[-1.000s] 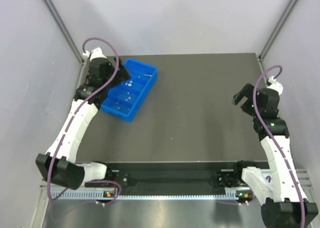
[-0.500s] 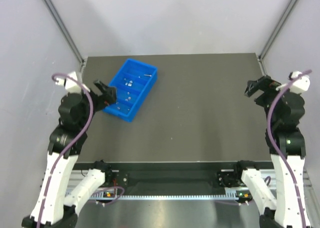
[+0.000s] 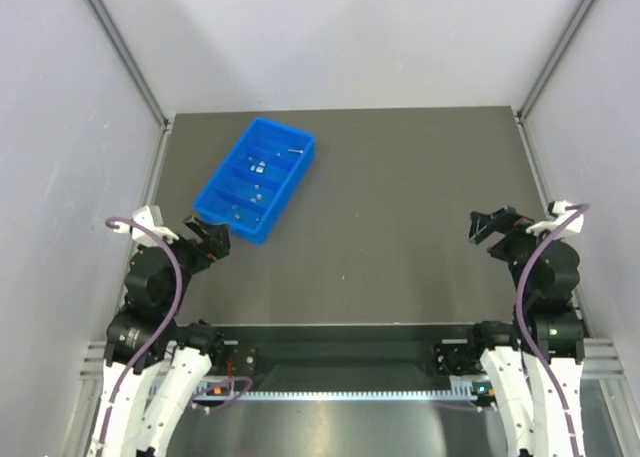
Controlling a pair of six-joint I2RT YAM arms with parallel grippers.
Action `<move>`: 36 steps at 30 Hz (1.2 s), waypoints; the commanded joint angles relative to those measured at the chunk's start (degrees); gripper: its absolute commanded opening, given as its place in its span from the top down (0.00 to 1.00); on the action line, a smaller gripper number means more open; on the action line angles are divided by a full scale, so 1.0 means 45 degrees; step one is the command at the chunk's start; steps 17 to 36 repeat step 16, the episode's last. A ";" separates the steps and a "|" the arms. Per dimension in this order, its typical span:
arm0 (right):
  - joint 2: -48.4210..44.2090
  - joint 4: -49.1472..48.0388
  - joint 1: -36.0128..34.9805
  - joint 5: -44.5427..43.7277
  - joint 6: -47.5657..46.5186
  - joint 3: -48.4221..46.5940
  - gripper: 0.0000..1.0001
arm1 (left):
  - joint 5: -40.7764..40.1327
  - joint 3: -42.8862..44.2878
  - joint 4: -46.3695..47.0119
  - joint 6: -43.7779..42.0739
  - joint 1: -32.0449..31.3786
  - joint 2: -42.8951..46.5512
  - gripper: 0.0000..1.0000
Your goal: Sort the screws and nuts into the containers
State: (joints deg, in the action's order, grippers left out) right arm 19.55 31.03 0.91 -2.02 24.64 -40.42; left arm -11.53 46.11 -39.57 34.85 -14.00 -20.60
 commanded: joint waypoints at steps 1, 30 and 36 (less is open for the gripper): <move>-0.0438 -0.0332 -0.0006 0.0410 0.0285 0.0155 0.00 | -0.0425 -0.0343 -0.0152 0.0029 0.0025 0.0183 0.01; -0.0126 -0.0176 -0.0006 0.0761 0.0090 0.0077 0.00 | -0.0231 -0.0578 0.0025 -0.0049 0.0025 0.0066 0.01; -0.0126 -0.0176 -0.0006 0.0761 0.0090 0.0077 0.00 | -0.0231 -0.0578 0.0025 -0.0049 0.0025 0.0066 0.01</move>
